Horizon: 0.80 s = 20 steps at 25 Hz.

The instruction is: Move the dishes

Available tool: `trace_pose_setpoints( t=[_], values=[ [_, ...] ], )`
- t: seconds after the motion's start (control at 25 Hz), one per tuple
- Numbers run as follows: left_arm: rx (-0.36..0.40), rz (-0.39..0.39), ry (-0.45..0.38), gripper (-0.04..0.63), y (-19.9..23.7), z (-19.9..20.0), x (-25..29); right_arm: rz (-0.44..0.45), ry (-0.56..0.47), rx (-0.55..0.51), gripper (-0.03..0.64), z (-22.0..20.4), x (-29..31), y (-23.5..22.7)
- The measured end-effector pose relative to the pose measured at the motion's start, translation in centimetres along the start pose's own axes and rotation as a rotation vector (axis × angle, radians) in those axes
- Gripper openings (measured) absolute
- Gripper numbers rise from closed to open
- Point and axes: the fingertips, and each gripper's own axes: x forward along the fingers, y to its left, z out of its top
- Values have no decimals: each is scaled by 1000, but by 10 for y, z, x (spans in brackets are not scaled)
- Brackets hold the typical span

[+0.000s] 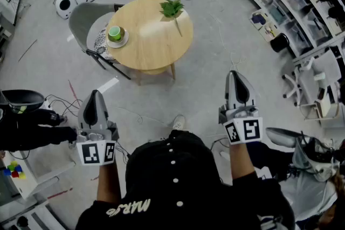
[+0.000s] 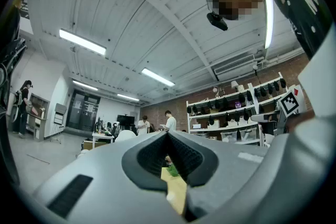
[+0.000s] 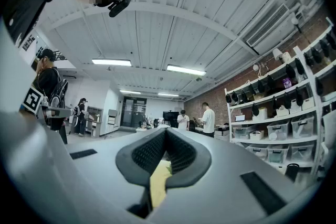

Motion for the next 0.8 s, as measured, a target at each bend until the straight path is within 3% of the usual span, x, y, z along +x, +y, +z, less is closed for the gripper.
trace_pose_setpoints(
  t=[0.2, 0.4, 0.56, 0.6, 0.68, 0.72, 0.8],
  values=[
    [6, -6, 2, 3, -4, -1, 2, 5, -2, -3, -6, 0, -1, -1],
    [12, -8, 9, 3, -6, -3, 2, 50, -17, 71, -5, 0, -2, 4],
    [17, -12, 26, 3, -11, -11, 6, 59, -2, 44, -2, -9, 1, 3],
    [17, -11, 31, 3, -12, -14, 8, 67, -5, 45, 23, -11, 3, 2],
    [16, -4, 39, 3, -13, -19, 13, 84, -5, 57, 183, -17, 8, -1],
    [16, 3, 42, 3, -13, -21, 17, 87, -5, 62, 227, -19, 11, -4],
    [17, 22, 47, 3, -13, -23, 25, 85, -7, 63, 242, -23, 18, -14]
  ],
)
